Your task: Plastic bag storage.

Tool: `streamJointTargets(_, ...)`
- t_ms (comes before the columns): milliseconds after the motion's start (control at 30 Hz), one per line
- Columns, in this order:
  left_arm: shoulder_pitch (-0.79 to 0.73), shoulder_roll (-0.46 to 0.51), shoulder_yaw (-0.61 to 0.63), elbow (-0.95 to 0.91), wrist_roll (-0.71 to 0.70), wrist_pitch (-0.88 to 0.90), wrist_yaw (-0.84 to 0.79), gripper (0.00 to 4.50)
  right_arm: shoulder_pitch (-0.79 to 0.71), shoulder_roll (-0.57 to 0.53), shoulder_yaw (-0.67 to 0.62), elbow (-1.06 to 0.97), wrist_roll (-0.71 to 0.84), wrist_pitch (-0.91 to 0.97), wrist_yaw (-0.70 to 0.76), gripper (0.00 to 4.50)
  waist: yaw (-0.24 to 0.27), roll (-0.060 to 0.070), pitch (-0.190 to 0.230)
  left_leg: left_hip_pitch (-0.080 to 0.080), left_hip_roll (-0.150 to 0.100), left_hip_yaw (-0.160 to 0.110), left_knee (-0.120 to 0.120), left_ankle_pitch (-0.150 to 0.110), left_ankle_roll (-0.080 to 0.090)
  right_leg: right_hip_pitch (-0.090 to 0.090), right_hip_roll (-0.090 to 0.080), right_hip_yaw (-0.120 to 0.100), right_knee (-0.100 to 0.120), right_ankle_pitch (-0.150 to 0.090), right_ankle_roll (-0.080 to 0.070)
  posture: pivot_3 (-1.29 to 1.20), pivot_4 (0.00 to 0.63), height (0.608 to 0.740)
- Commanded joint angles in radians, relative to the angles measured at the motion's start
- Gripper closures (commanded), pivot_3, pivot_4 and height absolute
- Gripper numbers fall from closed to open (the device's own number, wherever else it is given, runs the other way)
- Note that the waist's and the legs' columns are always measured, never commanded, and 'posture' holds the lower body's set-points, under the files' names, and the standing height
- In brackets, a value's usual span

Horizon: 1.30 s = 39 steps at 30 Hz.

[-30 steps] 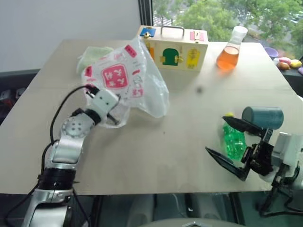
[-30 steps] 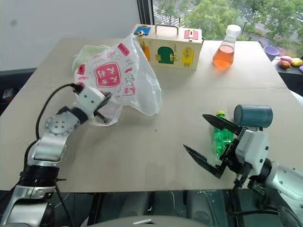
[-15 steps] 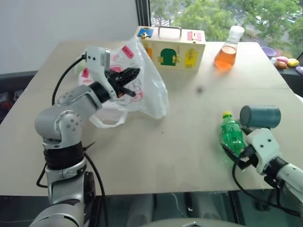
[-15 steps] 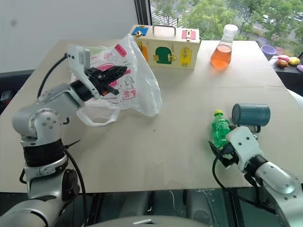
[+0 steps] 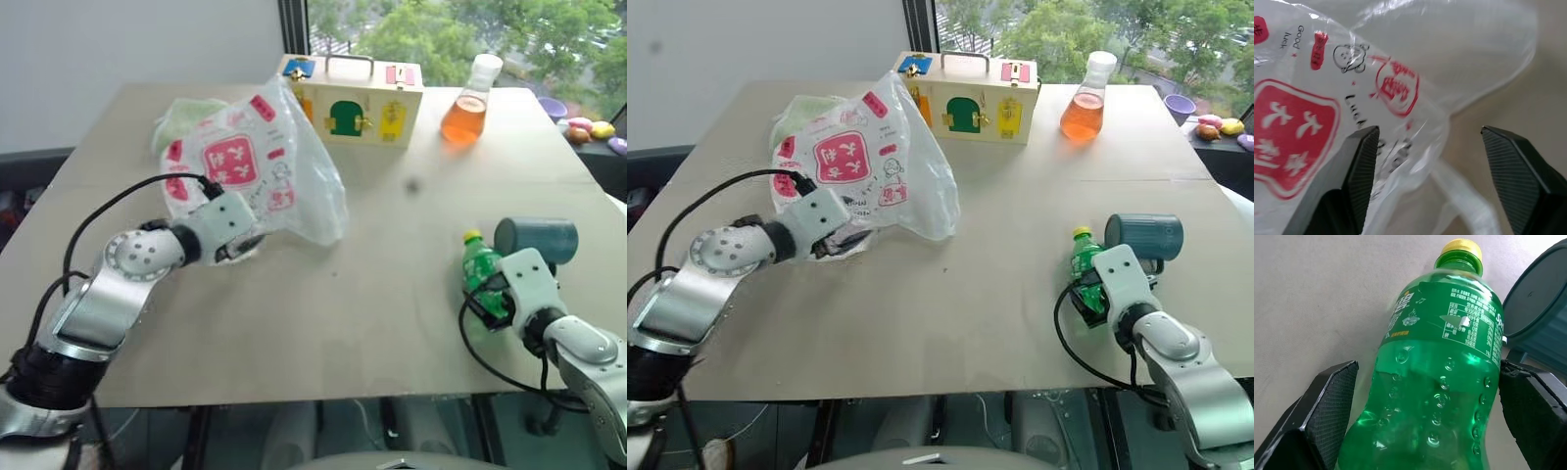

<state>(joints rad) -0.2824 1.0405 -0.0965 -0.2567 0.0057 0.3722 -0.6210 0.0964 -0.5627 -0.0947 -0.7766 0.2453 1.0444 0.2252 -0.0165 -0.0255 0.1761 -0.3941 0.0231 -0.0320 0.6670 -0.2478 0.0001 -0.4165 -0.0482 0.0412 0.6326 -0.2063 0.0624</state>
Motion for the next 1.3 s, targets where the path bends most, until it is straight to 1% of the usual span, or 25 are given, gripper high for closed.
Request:
streamJointTargets(33, -0.001, 0.034, -0.007, 0.072, 0.14, -0.113, 0.034, 1.25, -0.005, 0.004, 0.018, 0.05, -0.014, -0.003, 0.005, 0.0, -0.001, -0.002, -0.001, 0.0, 0.0, 0.0, 0.0, 0.0, 0.0, 0.0, 0.0, 0.0, 0.0, 0.0, 0.0, 0.0, 0.15, 0.74)
streamJointTargets(67, -0.005, 0.037, -0.009, 0.093, 0.167, -0.132, 0.037, 1.25, -0.007, 0.005, 0.016, 0.066, -0.016, -0.004, 0.008, 0.0, -0.001, -0.004, -0.002, 0.0, 0.0, 0.0, 0.0, 0.0, 0.0, 0.0, 0.0, 0.0, 0.0, 0.0, 0.0, 0.0, 0.15, 0.74)
streamJointTargets(167, -0.021, 0.045, -0.05, 0.166, 0.258, -0.182, 0.026, 1.21, -0.021, 0.008, 0.014, 0.09, -0.019, 0.003, 0.008, 0.76, -0.002, -0.008, -0.005, 0.0, 0.0, 0.001, 0.0, 0.0, 0.0, 0.0, 0.0, 0.0, 0.0, 0.0, 0.0, 0.0, 0.15, 0.74)
streamJointTargets(200, -0.032, 0.036, -0.056, 0.186, 0.273, -0.197, 0.025, 1.21, -0.021, 0.008, 0.014, 0.088, -0.018, 0.004, 0.01, 1.09, -0.002, -0.009, -0.005, 0.0, 0.0, 0.001, 0.0, 0.0, 0.0, 0.0, 0.0, 0.0, 0.0, 0.0, 0.0, 0.0, 0.15, 0.74)
streamJointTargets(233, -0.046, 0.02, -0.056, 0.203, 0.274, -0.205, 0.022, 1.47, -0.021, 0.008, 0.012, 0.085, -0.018, 0.005, 0.012, 1.44, -0.001, -0.01, -0.006, 0.001, 0.0, 0.001, 0.0, 0.0, 0.0, 0.0, -0.001, 0.0, 0.0, 0.0, 0.0, 0.0, 0.15, 0.74)
streamJointTargets(267, -0.064, 0.003, -0.055, 0.219, 0.272, -0.215, 0.021, 1.75, -0.019, 0.006, 0.01, 0.078, -0.017, 0.007, 0.015, 1.59, 0.0, -0.011, -0.007, 0.001, 0.0, 0.001, 0.0, 0.0, 0.0, 0.0, -0.001, 0.0, 0.0, 0.0, 0.0, 0.0, 0.15, 0.74)
streamJointTargets(333, -0.091, -0.037, -0.034, 0.237, 0.242, -0.226, 0.018, 2.49, -0.013, 0.003, 0.005, 0.056, -0.014, 0.0, 0.023, 1.62, 0.002, -0.012, -0.008, 0.0, 0.001, 0.0, 0.0, 0.0, 0.0, 0.0, -0.001, -0.001, 0.0, 0.0, 0.0, 0.0, 0.15, 0.74)
streamJointTargets(367, -0.103, -0.071, -0.004, 0.23, 0.191, -0.212, 0.009, 3.0, -0.011, 0.008, -0.002, 0.046, -0.01, -0.006, 0.024, 1.62, 0.002, -0.013, -0.008, 0.0, 0.001, 0.0, 0.0, 0.0, 0.0, 0.0, -0.001, -0.001, 0.0, 0.0, 0.0, 0.0, 0.15, 0.74)
streamJointTargets(433, -0.135, -0.169, 0.09, 0.191, 0.037, -0.116, -0.009, 3.94, -0.006, 0.012, -0.014, 0.025, 0.007, -0.027, 0.042, 1.62, 0.003, -0.012, -0.007, 0.0, 0.0, 0.001, 0.0, 0.0, 0.0, 0.0, -0.001, -0.001, 0.0, 0.0, 0.0, 0.0, 0.15, 0.74)
streamJointTargets(467, -0.145, -0.199, 0.119, 0.177, -0.006, -0.08, -0.016, 4.43, -0.004, 0.013, -0.016, 0.02, 0.011, -0.036, 0.049, 1.62, 0.002, -0.012, -0.007, -0.001, 0.0, 0.0, 0.001, 0.0, 0.0, 0.0, -0.001, -0.001, 0.0, 0.0, 0.0, 0.0, 0.15, 0.74)
streamJointTargets(500, -0.174, -0.246, 0.171, 0.161, -0.092, -0.003, -0.022, 4.5, -0.001, 0.019, -0.022, 0.012, 0.029, -0.067, 0.072, 1.62, -0.001, -0.013, -0.007, -0.002, 0.0, 0.0, 0.001, 0.0, 0.0, 0.0, -0.001, -0.001, 0.0, 0.0, 0.0, 0.0, 0.15, 0.74)
streamJointTargets(533, -0.193, -0.274, 0.204, 0.151, -0.147, 0.05, -0.026, 4.5, 0.0, 0.024, -0.026, 0.006, 0.04, -0.088, 0.088, 1.62, -0.001, -0.012, -0.007, -0.001, 0.001, 0.0, 0.001, 0.0, 0.0, 0.0, -0.001, -0.001, 0.0, 0.0, 0.0, 0.0, 0.15, 0.74)
streamJointTargets(600, -0.255, -0.331, 0.277, 0.116, -0.298, 0.212, -0.037, 4.5, -0.018, 0.04, -0.027, -0.016, 0.079, -0.108, 0.124, 1.62, -0.003, -0.012, -0.006, -0.002, 0.0, -0.001, 0.0, 0.0, 0.0, -0.001, 0.0, -0.001, 0.001, 0.001, 0.001, 0.0, 0.15, 0.74)
streamJointTargets(667, -0.313, -0.37, 0.333, 0.086, -0.415, 0.366, -0.024, 4.5, -0.044, 0.043, -0.023, -0.036, 0.11, -0.118, 0.156, 1.62, -0.005, -0.01, -0.005, -0.002, 0.001, -0.002, 0.0, 0.0, 0.0, -0.001, 0.001, -0.002, 0.002, 0.002, 0.004, 0.0, 0.15, 0.74)
streamJointTargets(800, -0.384, -0.41, 0.4, 0.046, -0.545, 0.562, 0.033, 4.5, -0.102, 0.044, -0.029, -0.072, 0.196, -0.11, 0.21, 1.62, -0.007, -0.002, 0.0, -0.002, 0.0, -0.001, 0.0, 0.0, 0.0, -0.001, 0.001, -0.001, 0.002, 0.003, 0.004, 0.0, 0.15, 0.74)
streamJointTargets(867, -0.427, -0.433, 0.431, 0.037, -0.604, 0.644, 0.073, 4.5, -0.138, 0.043, -0.031, -0.101, 0.27, -0.083, 0.245, 1.62, -0.005, -0.002, 0.0, -0.002, -0.001, -0.001, 0.0, 0.0, 0.0, -0.001, 0.001, -0.001, 0.002, 0.003, 0.004, 0.0, 0.15, 0.74)
streamJointTargets(1000, -0.462, -0.443, 0.412, 0.011, -0.634, 0.693, 0.109, 4.5, -0.223, 0.038, -0.03, -0.131, 0.447, -0.003, 0.291, 1.62, -0.002, -0.002, 0.001, -0.003, -0.001, -0.003, 0.0, 0.0, 0.0, -0.001, 0.001, -0.002, 0.002, 0.003, 0.004, 0.0, 0.15, 0.74)
streamJointTargets(1067, -0.468, -0.449, 0.376, 0.003, -0.629, 0.689, 0.115, 4.5, -0.303, 0.05, -0.003, -0.108, 0.519, 0.033, 0.291, 1.62, -0.001, -0.002, 0.001, -0.003, -0.001, -0.003, 0.0, 0.0, 0.0, -0.001, 0.001, -0.002, 0.001, 0.003, 0.004, 0.0, 0.15, 0.74)
streamJointTargets(1133, -0.47, -0.465, 0.361, 0.0, -0.641, 0.693, 0.117, 4.5, -0.382, 0.073, 0.042, -0.052, 0.521, 0.053, 0.267, 1.62, -0.001, -0.002, 0.001, -0.003, -0.001, -0.003, 0.0, 0.0, 0.0, -0.001, 0.0, -0.002, 0.001, 0.003, 0.004, 0.0, 0.15, 0.74)
streamJointTargets(1233, -0.432, -0.46, 0.362, -0.054, -0.725, 0.742, 0.065, 4.5, -0.516, 0.151, 0.167, 0.101, 0.433, 0.035, 0.206, 1.62, -0.005, -0.002, 0.001, -0.002, -0.001, -0.003, 0.0, 0.0, 0.0, -0.001, 0.001, -0.002, 0.001, 0.002, 0.002, 0.0, 0.15, 0.74)
streamJointTargets(1300, -0.404, -0.437, 0.367, -0.091, -0.786, 0.785, 0.025, 4.5, -0.567, 0.187, 0.22, 0.181, 0.384, 0.007, 0.185, 1.62, -0.014, -0.002, 0.001, -0.002, -0.001, -0.003, 0.0, 0.0, 0.0, -0.001, 0.001, -0.001, 0.002, 0.002, 0.001, 0.0, 0.15, 0.74)
